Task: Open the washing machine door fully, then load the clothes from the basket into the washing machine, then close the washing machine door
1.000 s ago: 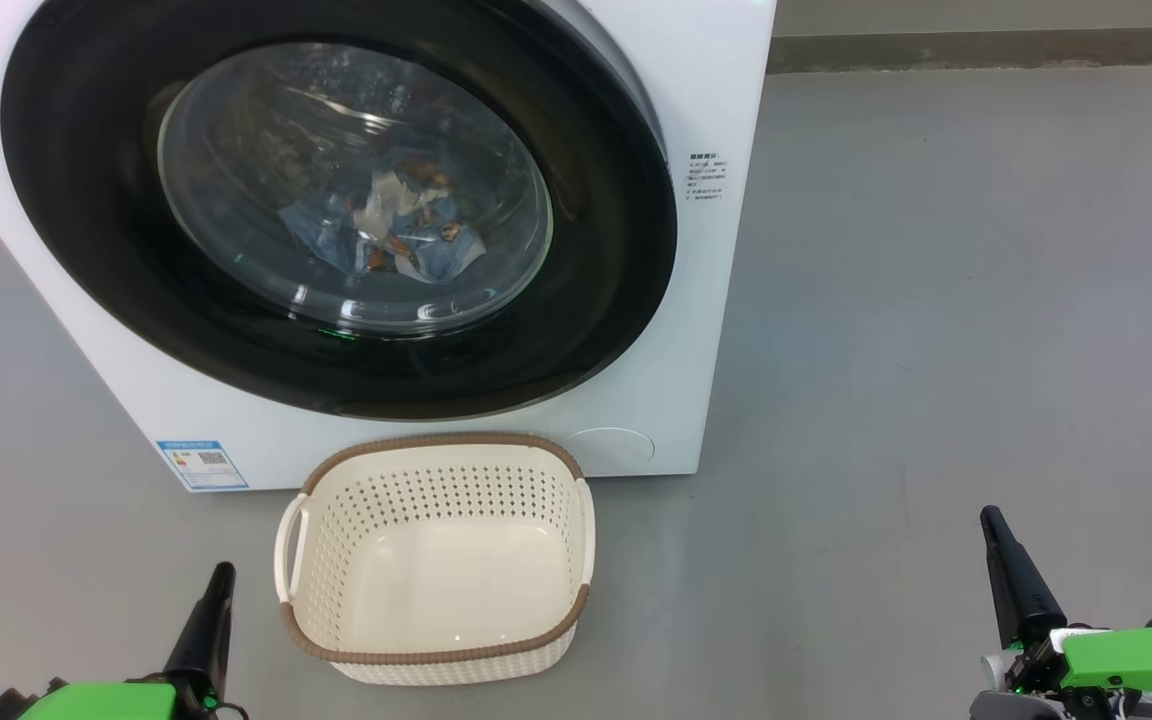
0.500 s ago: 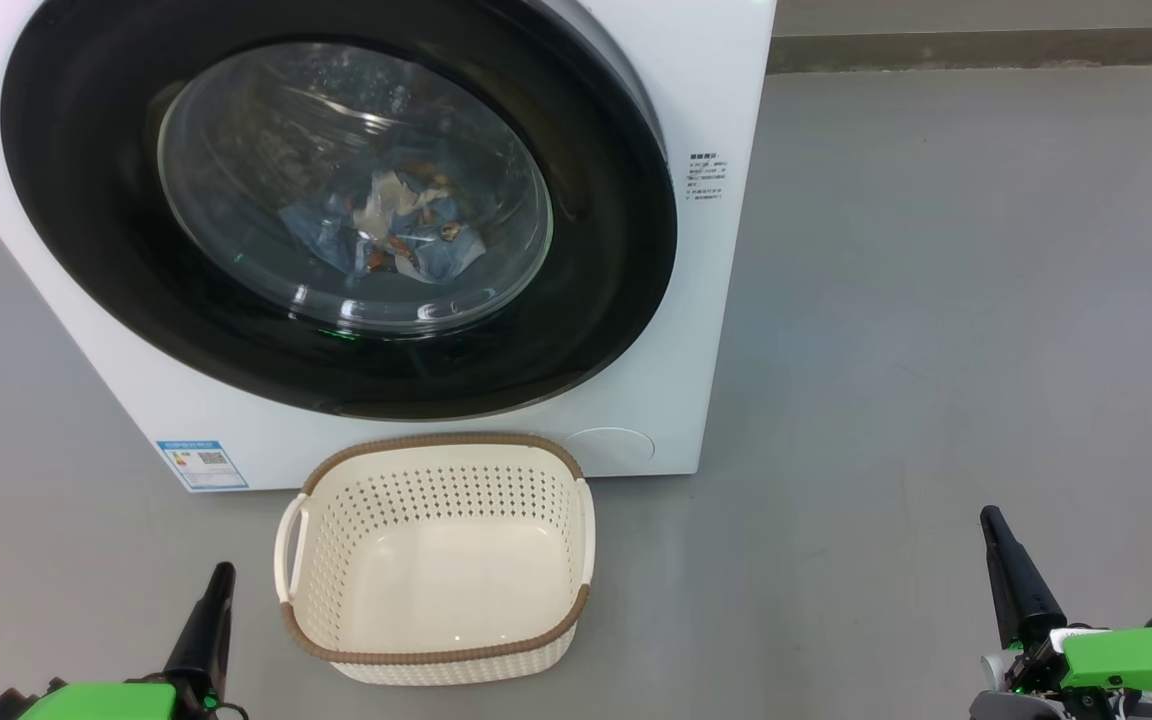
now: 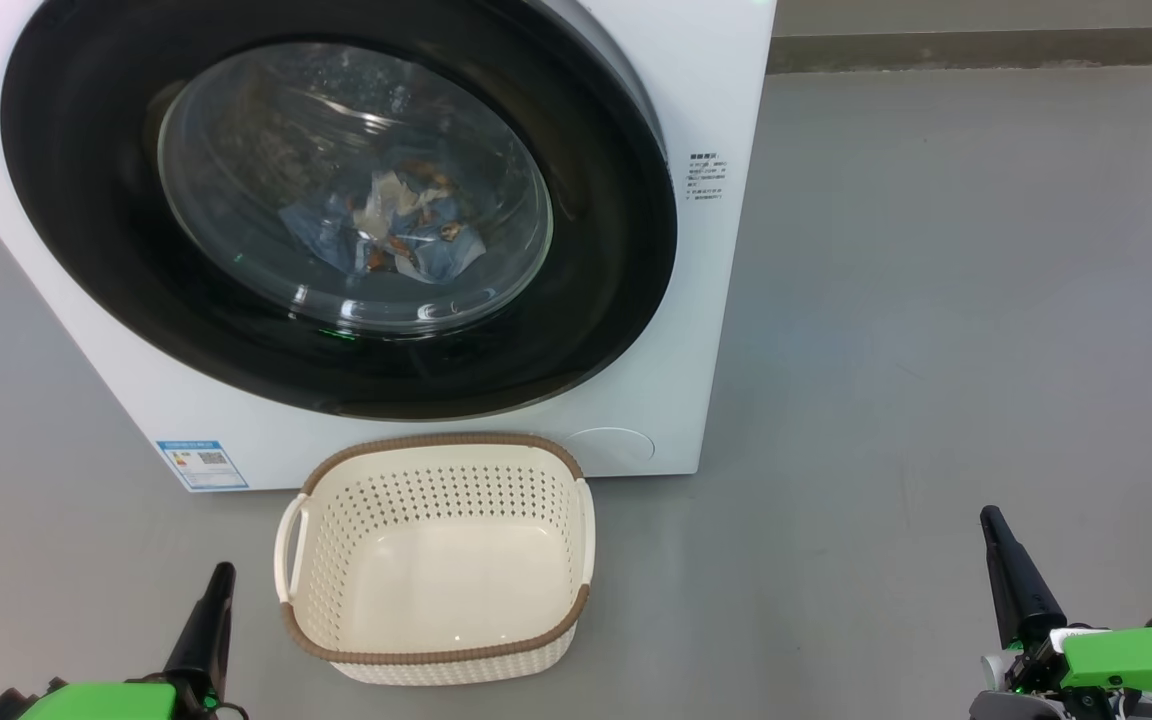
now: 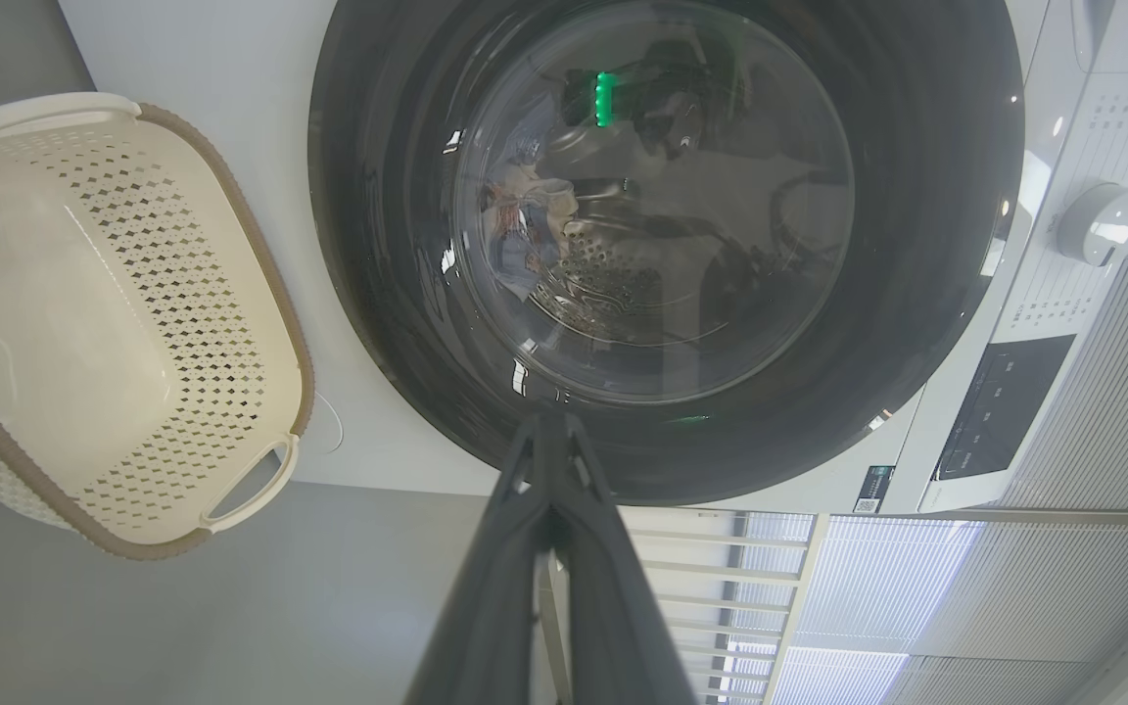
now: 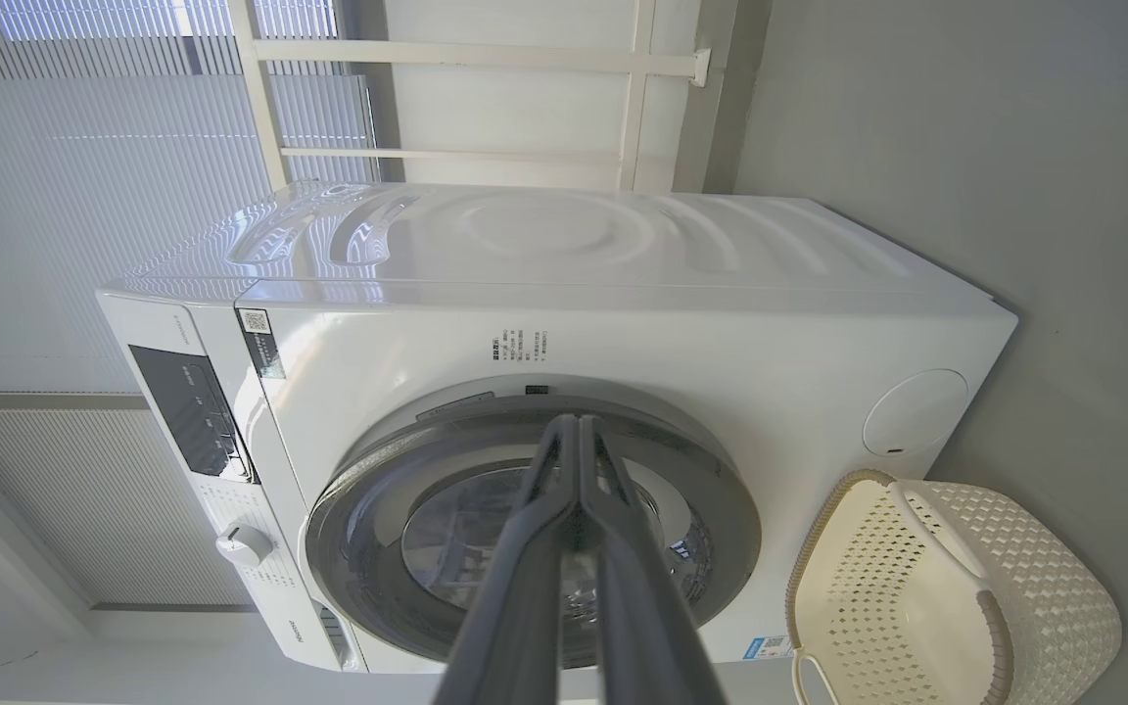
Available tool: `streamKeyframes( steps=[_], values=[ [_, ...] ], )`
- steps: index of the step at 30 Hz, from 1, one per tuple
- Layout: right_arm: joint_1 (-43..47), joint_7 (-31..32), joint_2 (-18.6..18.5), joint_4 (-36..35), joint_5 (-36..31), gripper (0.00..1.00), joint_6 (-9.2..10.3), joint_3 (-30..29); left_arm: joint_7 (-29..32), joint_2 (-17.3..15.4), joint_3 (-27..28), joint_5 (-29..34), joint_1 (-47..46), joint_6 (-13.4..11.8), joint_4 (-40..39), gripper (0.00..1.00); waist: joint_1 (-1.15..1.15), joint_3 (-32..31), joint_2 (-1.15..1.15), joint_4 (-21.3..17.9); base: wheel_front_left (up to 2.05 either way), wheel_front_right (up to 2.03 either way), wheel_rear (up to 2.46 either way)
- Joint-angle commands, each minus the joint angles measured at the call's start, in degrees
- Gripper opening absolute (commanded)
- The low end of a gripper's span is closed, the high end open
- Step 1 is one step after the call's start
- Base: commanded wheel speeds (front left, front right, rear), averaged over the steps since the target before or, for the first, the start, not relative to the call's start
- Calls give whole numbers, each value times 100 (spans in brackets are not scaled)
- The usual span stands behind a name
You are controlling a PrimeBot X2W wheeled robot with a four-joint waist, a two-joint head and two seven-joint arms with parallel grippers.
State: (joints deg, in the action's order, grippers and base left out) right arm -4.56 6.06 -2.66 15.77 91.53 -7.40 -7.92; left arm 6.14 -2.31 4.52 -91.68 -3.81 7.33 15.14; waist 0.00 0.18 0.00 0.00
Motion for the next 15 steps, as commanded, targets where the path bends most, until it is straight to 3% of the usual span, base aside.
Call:
streamKeyframes(
  steps=[1, 15],
  values=[
    [-162, 44, -21, -175, 62, 0, -9, 137, 36, -56, 201, -48, -238, 15, -111, 0, 0, 0, 0, 0, 0, 0, 0],
    [-162, 44, -21, -175, 62, 0, -9, 138, 36, -56, 201, -48, -238, 15, -111, 0, 0, 0, 0, 0, 0, 0, 0]
  ],
)
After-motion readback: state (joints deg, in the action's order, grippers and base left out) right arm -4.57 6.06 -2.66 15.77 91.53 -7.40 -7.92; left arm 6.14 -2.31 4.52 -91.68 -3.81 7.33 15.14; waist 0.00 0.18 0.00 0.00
